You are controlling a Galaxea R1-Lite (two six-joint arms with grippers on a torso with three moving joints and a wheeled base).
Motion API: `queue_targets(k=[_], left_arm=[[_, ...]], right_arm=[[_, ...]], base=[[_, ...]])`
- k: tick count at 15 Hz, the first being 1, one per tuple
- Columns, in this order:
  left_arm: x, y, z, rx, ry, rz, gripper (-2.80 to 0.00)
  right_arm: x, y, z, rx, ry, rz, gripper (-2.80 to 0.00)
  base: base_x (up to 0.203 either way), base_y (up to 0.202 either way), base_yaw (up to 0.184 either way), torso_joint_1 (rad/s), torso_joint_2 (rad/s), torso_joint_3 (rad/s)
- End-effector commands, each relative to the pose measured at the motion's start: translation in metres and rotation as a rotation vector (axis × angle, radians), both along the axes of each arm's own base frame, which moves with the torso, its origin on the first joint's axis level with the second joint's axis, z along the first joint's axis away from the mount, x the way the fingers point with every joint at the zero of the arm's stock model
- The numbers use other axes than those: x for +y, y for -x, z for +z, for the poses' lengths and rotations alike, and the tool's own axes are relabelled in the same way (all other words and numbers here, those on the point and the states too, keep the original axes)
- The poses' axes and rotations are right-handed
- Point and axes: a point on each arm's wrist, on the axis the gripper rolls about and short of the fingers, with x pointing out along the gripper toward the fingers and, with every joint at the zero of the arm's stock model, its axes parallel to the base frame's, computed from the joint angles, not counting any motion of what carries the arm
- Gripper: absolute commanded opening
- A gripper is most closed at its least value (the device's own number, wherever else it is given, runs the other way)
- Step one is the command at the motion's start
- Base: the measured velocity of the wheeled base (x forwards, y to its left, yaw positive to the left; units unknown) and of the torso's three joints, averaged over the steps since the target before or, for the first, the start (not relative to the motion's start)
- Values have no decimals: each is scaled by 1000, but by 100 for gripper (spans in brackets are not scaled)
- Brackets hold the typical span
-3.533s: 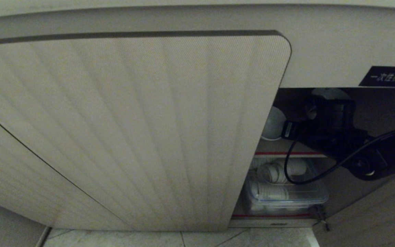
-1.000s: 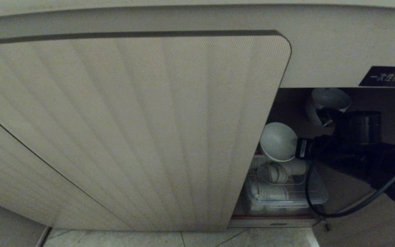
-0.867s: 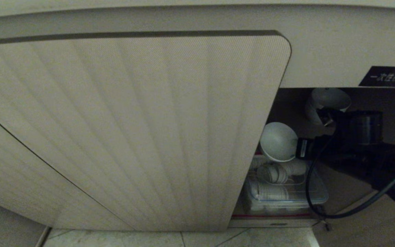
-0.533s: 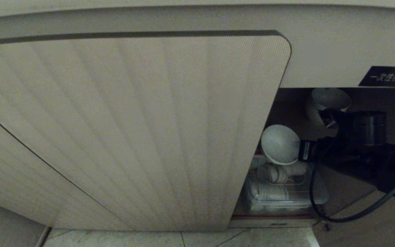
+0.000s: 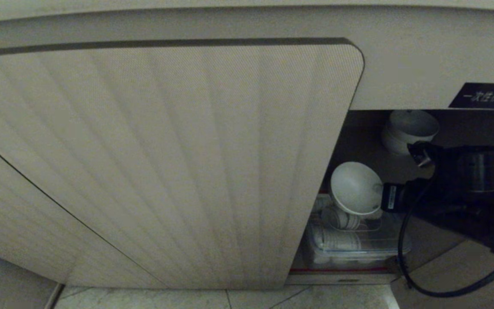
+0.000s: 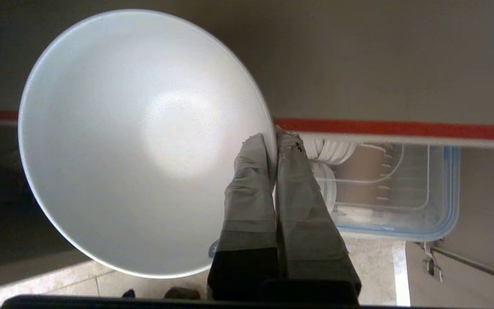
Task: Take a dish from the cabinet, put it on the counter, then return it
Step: Place it on the table
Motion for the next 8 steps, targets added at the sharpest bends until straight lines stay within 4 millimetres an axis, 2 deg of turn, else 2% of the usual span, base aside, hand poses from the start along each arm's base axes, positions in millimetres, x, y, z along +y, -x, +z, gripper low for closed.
queue_targets(k=[1,8], left_arm=[[0,0,0,0,1,1,-280],[0,0,0,0,1,-1,-280]], right_arm=[[0,9,2,-10,-5,12,-280],[-6,35,-2,10,0,70,-280]], base=[[0,0,0,0,0,0],[0,0,0,0,0,0]])
